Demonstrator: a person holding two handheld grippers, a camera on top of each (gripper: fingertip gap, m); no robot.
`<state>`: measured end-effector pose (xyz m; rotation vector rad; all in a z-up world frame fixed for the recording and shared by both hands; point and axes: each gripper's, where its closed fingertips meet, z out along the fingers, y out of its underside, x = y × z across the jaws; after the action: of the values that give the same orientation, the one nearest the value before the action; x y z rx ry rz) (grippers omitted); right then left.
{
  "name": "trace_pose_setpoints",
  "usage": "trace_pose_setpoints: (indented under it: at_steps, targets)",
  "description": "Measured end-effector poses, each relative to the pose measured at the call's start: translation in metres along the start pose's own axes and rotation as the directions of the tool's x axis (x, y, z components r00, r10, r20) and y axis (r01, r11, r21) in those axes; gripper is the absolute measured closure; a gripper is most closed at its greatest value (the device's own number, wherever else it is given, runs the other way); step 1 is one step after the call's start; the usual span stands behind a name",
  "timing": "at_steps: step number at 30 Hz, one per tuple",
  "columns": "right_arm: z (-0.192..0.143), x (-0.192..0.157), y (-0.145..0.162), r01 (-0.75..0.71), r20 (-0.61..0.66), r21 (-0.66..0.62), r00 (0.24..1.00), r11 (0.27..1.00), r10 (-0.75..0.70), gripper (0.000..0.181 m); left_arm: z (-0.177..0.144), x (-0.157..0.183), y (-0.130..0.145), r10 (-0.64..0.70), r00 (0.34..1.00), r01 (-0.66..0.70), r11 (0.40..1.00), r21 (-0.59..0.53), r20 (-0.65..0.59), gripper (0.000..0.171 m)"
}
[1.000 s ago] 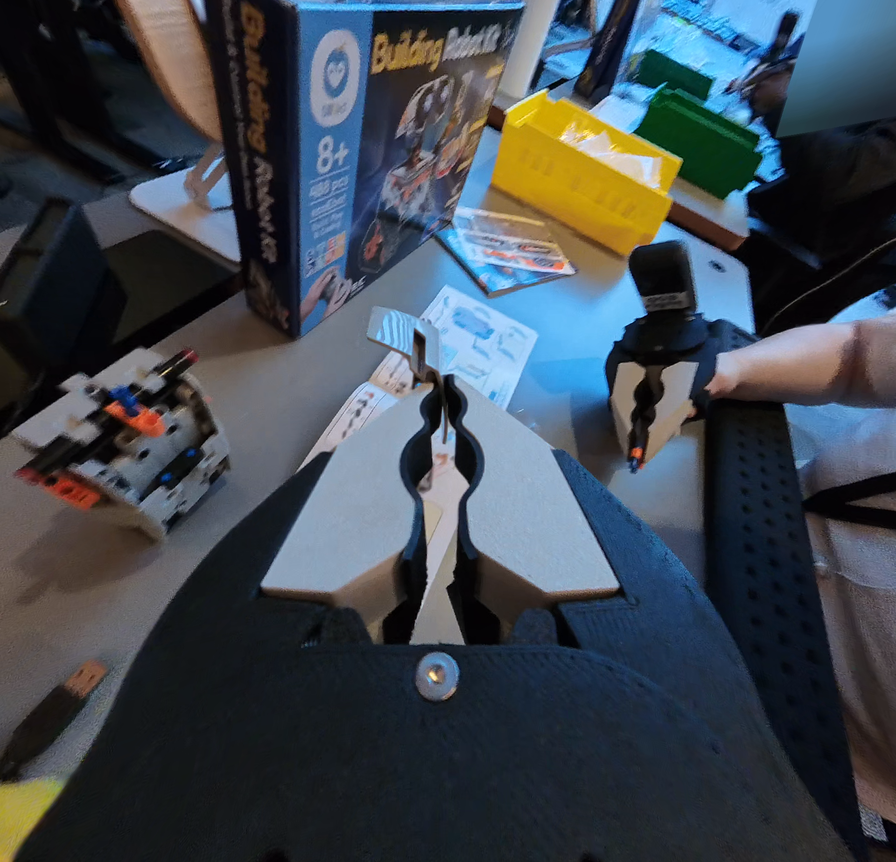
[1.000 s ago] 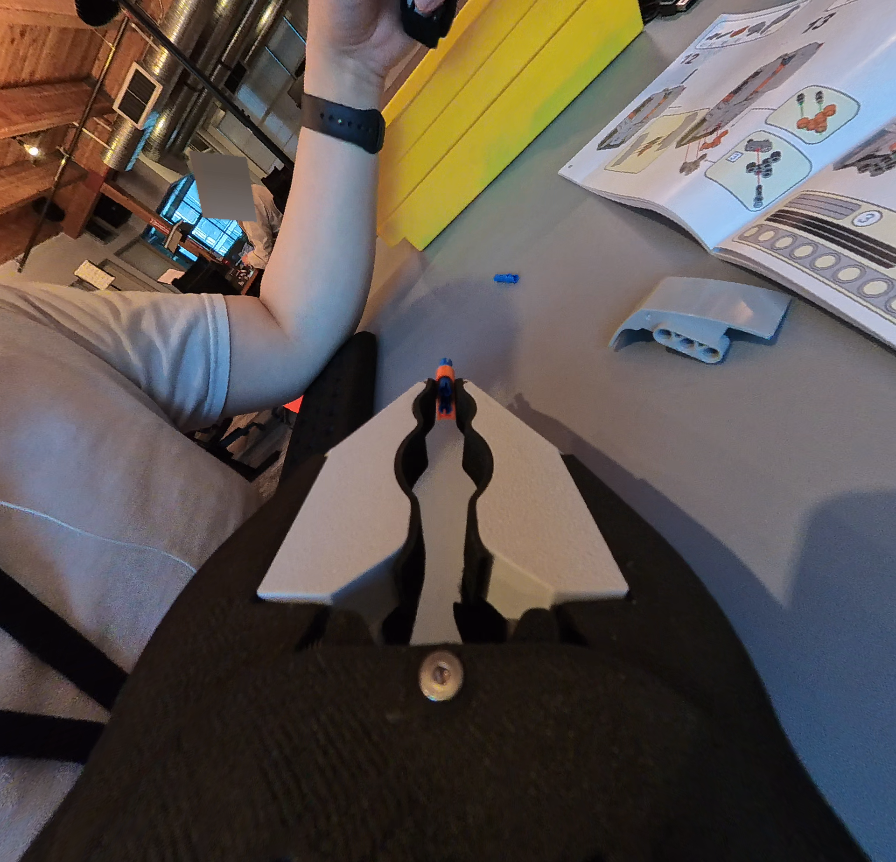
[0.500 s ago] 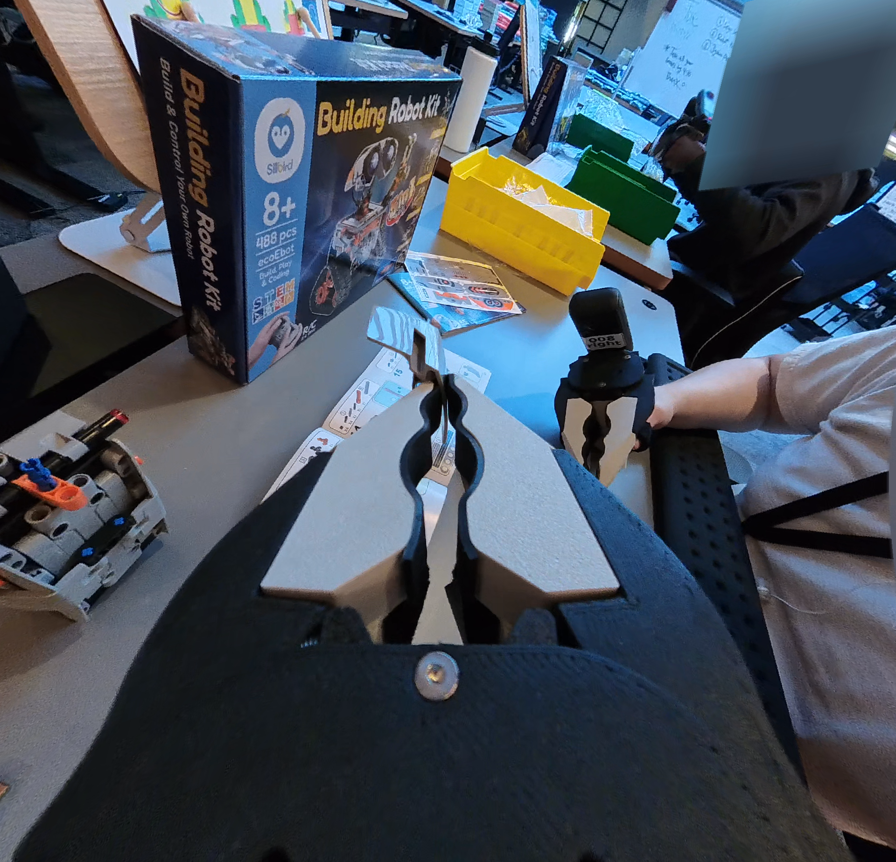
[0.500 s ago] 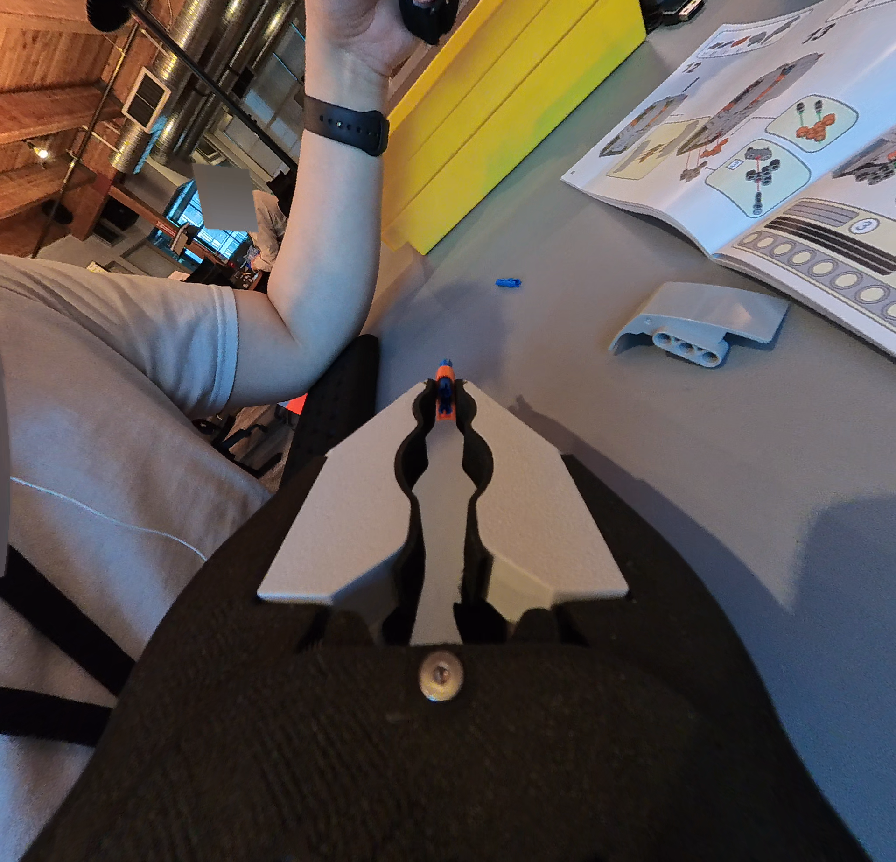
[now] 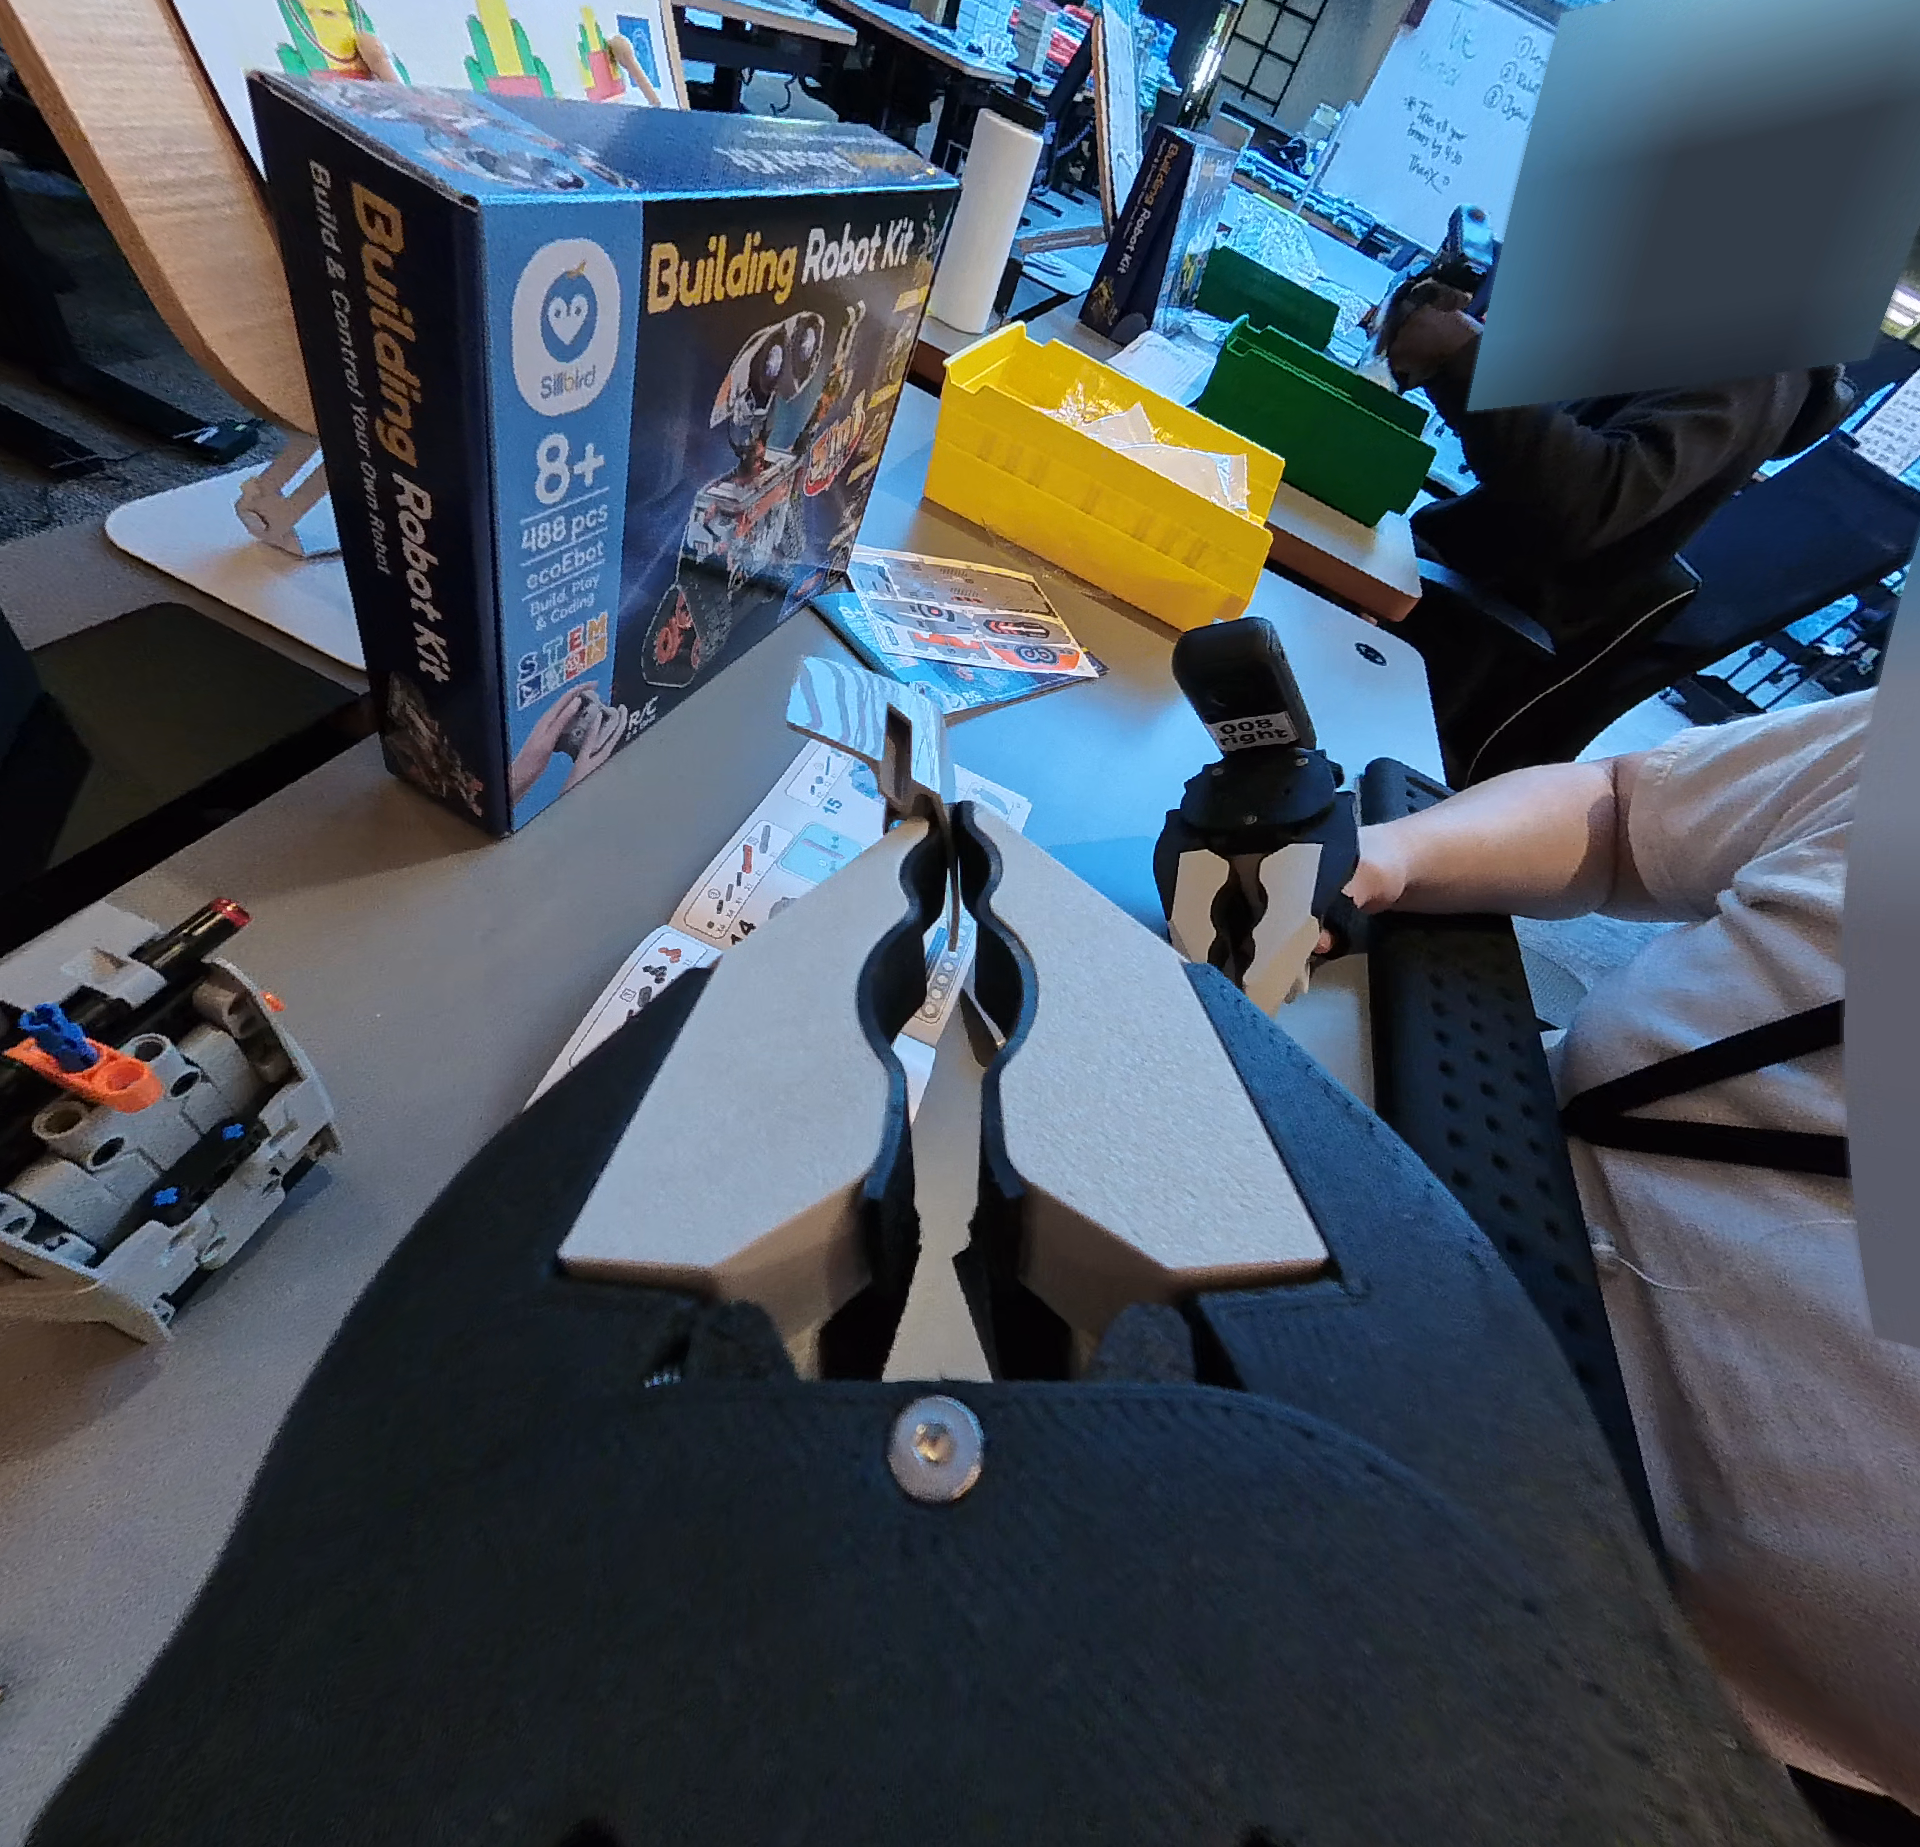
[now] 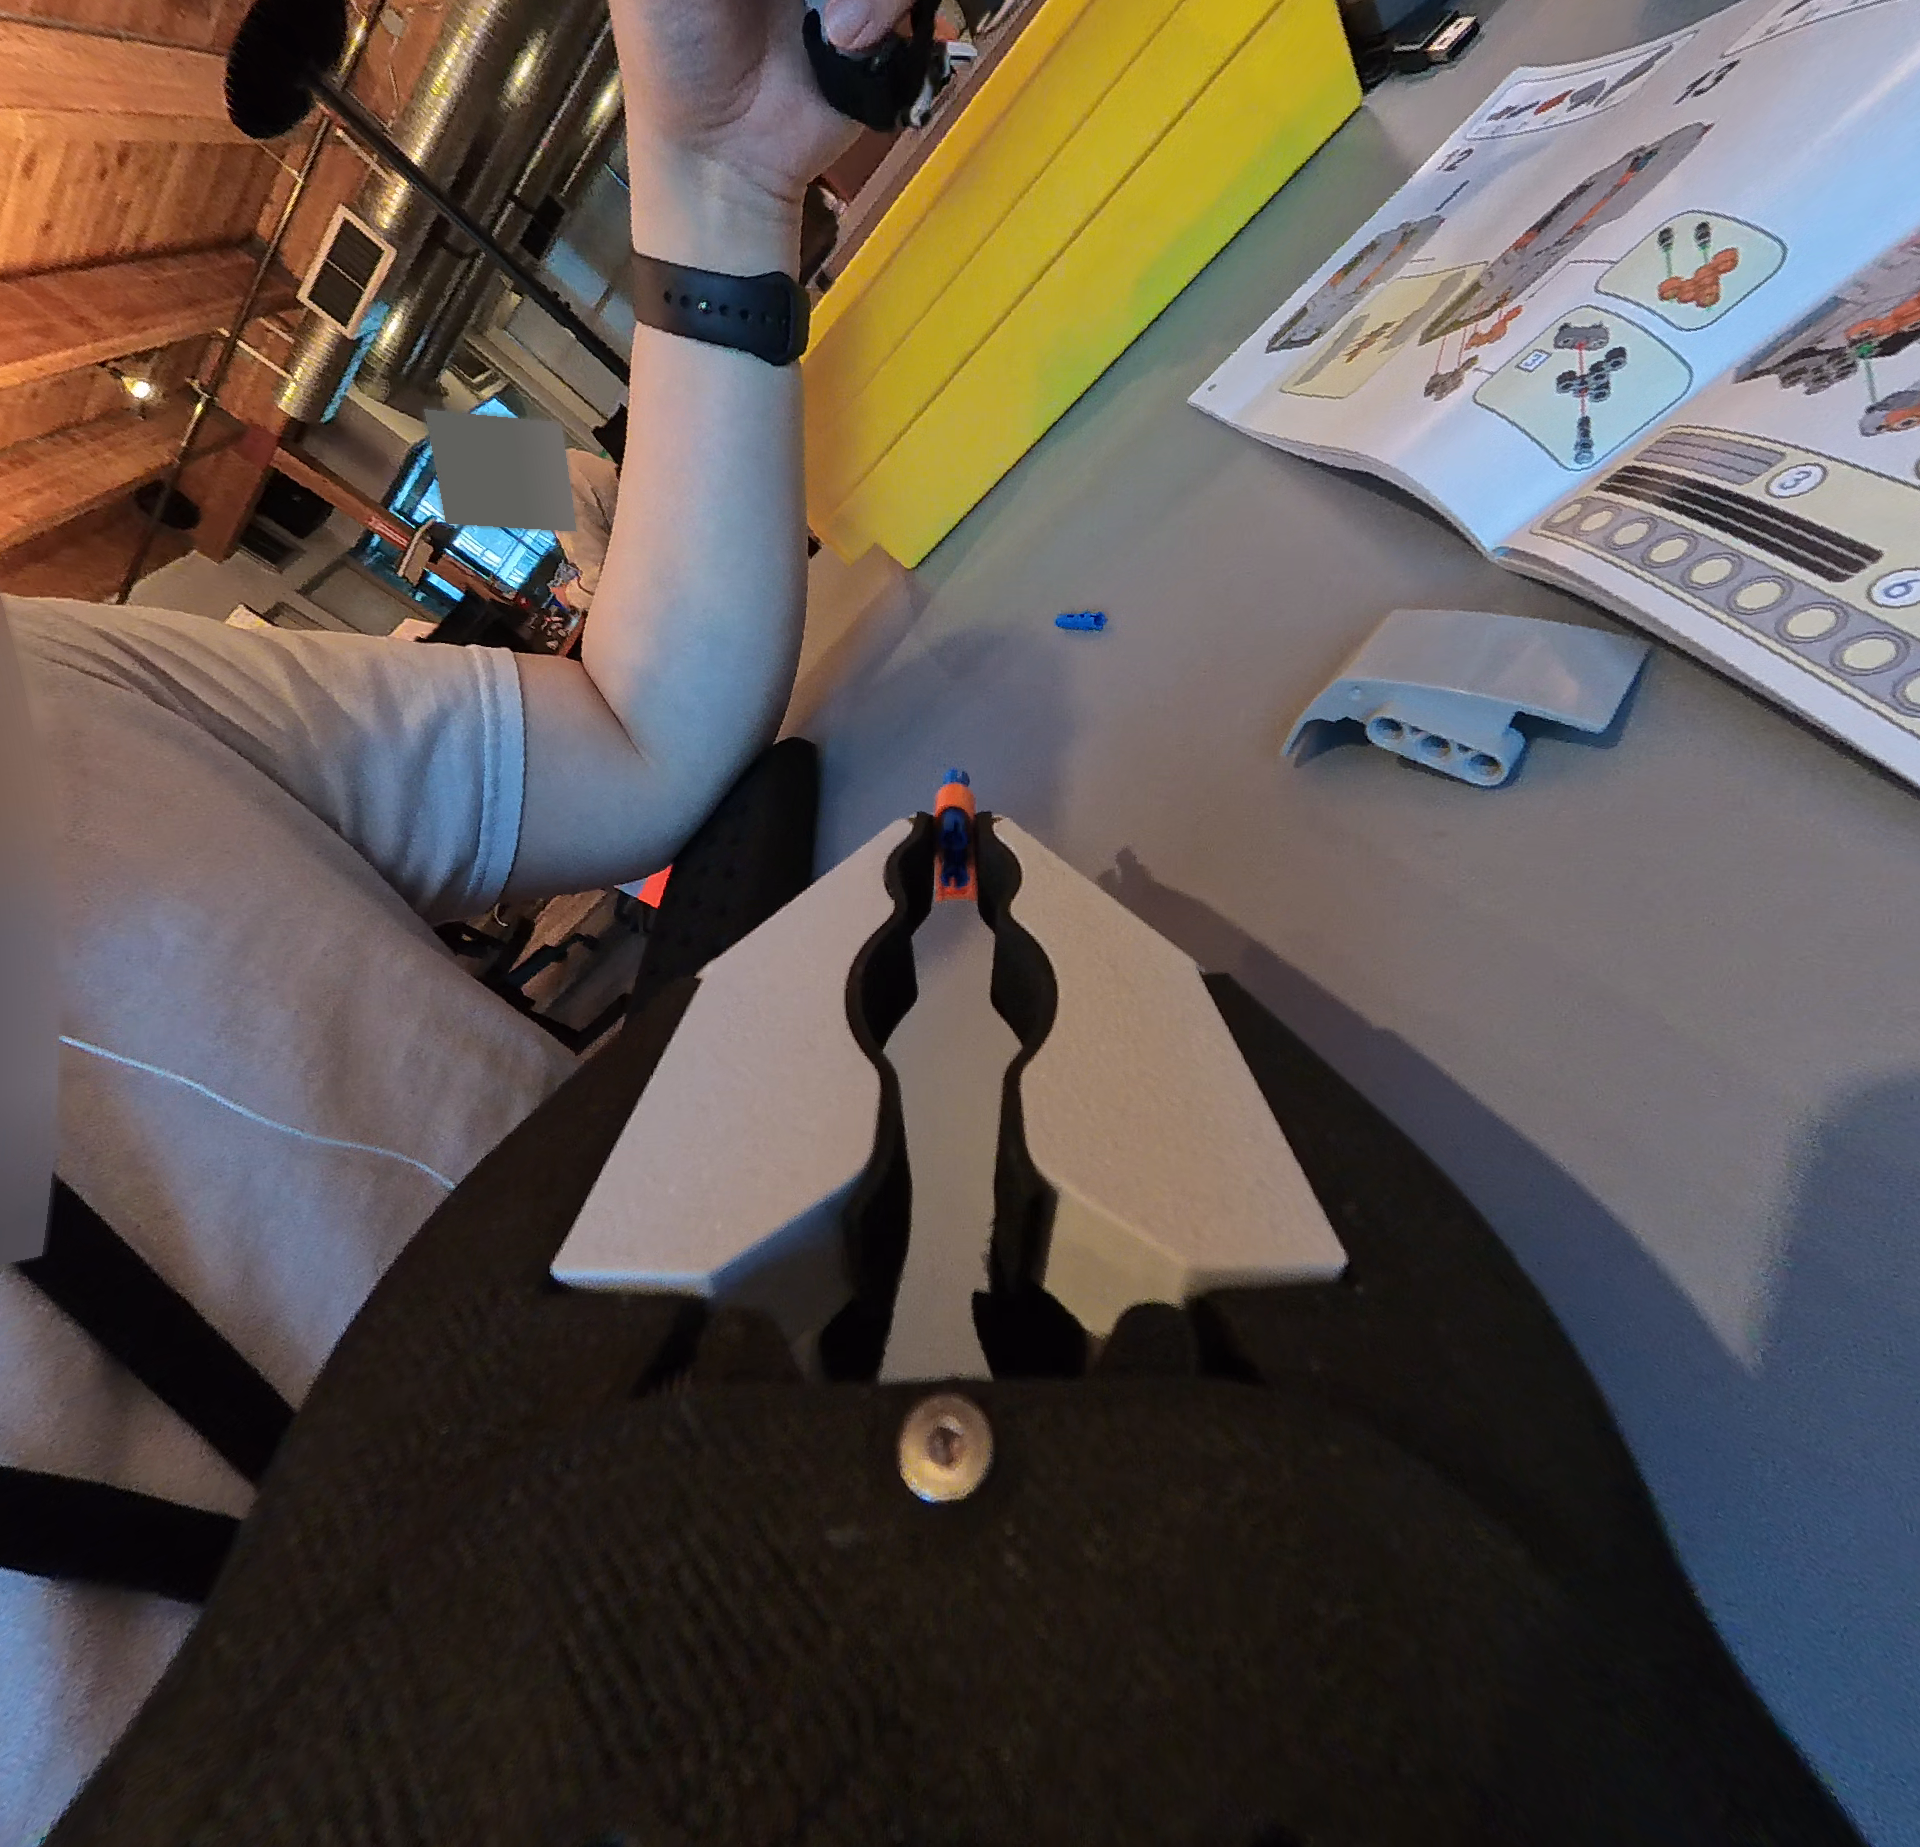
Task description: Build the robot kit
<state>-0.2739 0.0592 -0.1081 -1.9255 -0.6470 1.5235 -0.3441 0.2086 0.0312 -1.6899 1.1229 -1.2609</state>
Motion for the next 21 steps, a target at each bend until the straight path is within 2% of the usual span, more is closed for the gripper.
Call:
trace_pose_setpoints:
  at_steps: [21]
  targets:
    - [0.0001, -0.0004, 0.0005, 0.006, 0.002, -0.006, 1.0, 1.0, -0.006, 0.176, -0.0072, 0.0012, -0.0049, -0.02, 1.0, 0.02, 1.0, 0.024, -0.001, 0.171]
